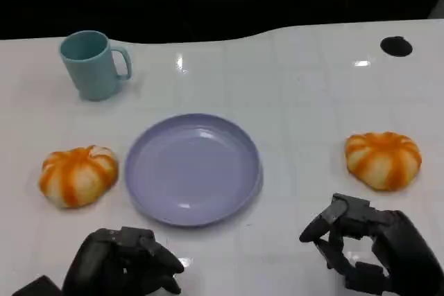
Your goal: Grasp the bread from the table and place it into the plate.
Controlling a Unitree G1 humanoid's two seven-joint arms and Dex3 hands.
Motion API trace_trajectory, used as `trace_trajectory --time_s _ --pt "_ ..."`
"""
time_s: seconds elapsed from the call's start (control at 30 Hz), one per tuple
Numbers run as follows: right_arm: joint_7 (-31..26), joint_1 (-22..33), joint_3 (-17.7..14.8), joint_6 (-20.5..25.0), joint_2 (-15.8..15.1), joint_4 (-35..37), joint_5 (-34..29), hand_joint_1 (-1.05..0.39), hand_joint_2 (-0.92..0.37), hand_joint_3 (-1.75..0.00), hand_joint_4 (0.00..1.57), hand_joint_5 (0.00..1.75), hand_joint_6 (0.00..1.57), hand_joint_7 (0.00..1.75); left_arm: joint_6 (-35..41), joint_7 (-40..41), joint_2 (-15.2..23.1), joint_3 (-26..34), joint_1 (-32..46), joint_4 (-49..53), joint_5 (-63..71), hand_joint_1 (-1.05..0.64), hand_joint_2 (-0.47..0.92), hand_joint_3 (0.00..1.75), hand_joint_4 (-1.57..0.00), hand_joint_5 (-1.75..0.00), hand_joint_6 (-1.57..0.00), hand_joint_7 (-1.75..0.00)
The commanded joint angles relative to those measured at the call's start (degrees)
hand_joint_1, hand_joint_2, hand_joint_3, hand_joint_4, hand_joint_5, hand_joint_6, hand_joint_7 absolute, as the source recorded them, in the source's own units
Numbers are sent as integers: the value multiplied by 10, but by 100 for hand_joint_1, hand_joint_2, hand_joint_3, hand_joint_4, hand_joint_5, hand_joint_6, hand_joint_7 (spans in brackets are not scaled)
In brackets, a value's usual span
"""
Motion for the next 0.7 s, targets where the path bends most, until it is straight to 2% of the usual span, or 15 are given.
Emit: trace_trajectory --time_s 0.03,0.27,0.43,0.53,0.7 --pt "-2 -2 -7 -6 -7 1 -2 -22 -76 -63 76 174 74 126 -3 0 8 3 -3 -1 0 -105 90 0 -125 -93 -135 -58" --pt "5 0 -7 7 -4 -6 15 -21 -76 -61 76 171 75 121 -3 3 8 3 -4 -1 3 -105 90 0 -125 -94 -135 -58" --pt "13 -5 -11 11 4 -2 44 -19 -84 -40 71 136 79 92 -4 3 8 3 -7 3 3 -105 90 0 -125 -94 -134 -58" --pt "0 -13 -19 -10 4 8 30 -18 -90 -29 68 125 77 80 -5 1 8 4 -9 6 2 -105 90 0 -124 -94 -134 -58" --pt "-23 -27 -34 -27 4 19 4 -19 -92 -27 61 108 72 65 1 2 8 4 -8 5 1 -105 90 0 -125 -94 -135 -59"
